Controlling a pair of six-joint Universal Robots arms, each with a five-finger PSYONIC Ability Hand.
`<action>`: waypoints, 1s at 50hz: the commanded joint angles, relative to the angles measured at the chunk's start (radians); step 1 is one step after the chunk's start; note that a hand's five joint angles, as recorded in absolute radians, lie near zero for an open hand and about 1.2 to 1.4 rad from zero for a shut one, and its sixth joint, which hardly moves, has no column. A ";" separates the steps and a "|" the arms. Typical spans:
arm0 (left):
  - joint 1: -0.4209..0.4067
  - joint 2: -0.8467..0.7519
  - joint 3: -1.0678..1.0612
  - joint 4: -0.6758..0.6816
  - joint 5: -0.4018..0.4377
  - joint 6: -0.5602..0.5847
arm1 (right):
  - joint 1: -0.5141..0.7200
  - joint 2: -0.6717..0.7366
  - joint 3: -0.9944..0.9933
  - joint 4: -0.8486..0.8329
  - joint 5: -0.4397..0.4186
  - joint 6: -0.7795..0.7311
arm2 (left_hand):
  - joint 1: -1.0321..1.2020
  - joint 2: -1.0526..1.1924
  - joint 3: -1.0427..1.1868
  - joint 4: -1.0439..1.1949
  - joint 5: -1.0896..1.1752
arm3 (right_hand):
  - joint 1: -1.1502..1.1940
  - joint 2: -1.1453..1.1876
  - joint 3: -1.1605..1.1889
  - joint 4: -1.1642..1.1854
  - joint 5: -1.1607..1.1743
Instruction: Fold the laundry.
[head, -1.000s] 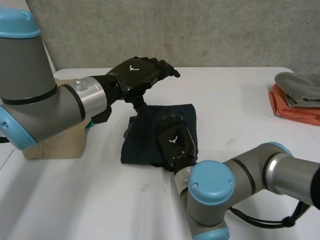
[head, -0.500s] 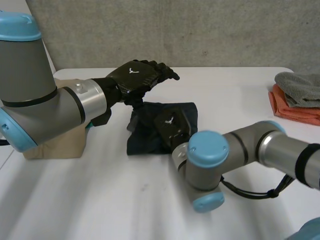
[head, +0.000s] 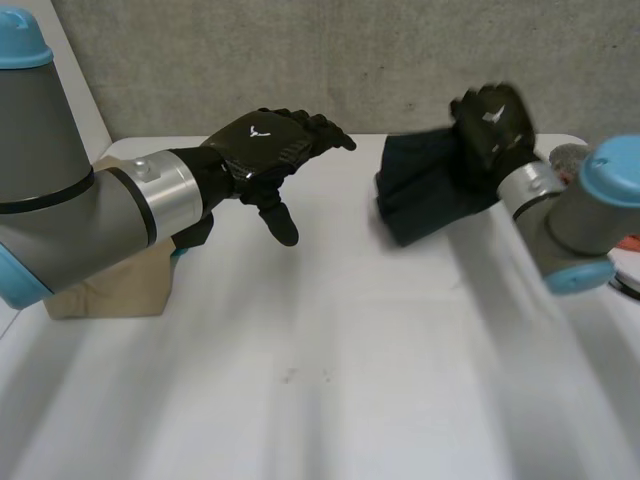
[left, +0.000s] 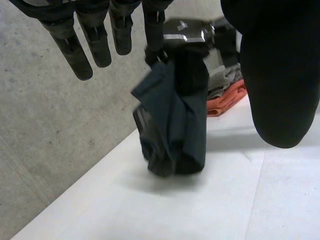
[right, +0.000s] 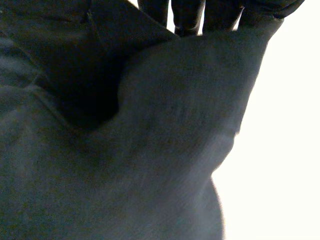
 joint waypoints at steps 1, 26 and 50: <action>-0.004 0.000 0.014 0.014 -0.002 0.000 | -0.101 0.014 -0.167 -0.110 -0.025 0.170 | 0.026 0.027 0.015 0.024 0.025 | 0.359 0.222 0.218 0.206 0.279; -0.059 -0.006 0.009 0.029 -0.060 0.002 | -0.577 0.352 -0.243 -0.345 -0.274 0.388 | 0.038 0.038 0.027 0.036 0.036 | 0.359 0.222 0.218 0.206 0.279; -0.082 0.001 -0.008 0.028 -0.067 0.006 | -0.672 0.055 0.148 -0.298 -0.346 0.348 | 0.038 0.038 0.027 0.036 0.036 | -0.862 -1.000 -1.004 -1.016 -0.942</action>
